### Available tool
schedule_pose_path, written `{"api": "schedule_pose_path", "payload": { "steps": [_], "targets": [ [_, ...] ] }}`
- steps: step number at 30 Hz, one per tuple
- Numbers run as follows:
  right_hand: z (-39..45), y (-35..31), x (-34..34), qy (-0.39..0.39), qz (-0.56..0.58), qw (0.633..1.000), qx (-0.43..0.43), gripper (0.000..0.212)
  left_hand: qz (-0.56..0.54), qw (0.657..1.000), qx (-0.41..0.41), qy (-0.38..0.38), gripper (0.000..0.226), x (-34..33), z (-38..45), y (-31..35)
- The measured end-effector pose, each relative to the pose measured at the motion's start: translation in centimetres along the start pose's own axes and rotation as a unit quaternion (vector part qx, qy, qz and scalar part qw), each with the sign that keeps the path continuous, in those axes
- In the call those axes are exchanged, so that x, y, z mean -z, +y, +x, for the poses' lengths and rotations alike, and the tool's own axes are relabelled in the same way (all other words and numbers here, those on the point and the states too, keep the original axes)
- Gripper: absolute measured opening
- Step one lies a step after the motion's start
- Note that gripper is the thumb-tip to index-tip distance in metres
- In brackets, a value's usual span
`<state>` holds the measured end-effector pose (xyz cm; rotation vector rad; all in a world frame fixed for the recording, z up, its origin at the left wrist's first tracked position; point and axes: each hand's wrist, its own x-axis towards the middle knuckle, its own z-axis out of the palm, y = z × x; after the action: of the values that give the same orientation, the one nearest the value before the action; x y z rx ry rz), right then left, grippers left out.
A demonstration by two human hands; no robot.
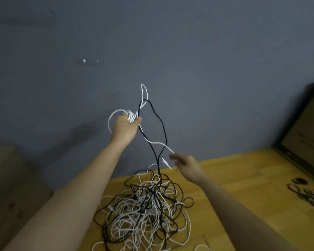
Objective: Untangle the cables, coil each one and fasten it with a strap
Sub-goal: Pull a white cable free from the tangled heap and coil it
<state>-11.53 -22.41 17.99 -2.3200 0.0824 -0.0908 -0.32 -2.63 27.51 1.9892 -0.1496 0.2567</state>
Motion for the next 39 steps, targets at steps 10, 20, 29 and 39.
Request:
{"api": "schedule_pose_path", "payload": {
  "steps": [10, 20, 29, 39],
  "targets": [
    [-0.6, -0.5, -2.2, 0.137, 0.171, 0.975, -0.021, 0.041, -0.044, 0.998, -0.008, 0.035, 0.029, -0.1, -0.8, -0.4],
    [-1.7, -0.4, -1.5, 0.178, 0.282, 0.940, -0.068, 0.043, -0.091, 0.994, -0.003, 0.055, 0.033, 0.2, -1.8, -1.2],
    [-0.9, -1.4, -6.9, 0.078, -0.180, 0.971, 0.133, 0.018, -0.099, 0.995, -0.028, 0.011, 0.040, -1.2, -3.4, -0.4],
    [-1.0, -2.0, -6.1, -0.061, 0.053, 0.995, -0.058, 0.072, -0.096, 0.995, -0.023, 0.005, 0.030, -0.8, -4.3, -1.3]
  ]
}}
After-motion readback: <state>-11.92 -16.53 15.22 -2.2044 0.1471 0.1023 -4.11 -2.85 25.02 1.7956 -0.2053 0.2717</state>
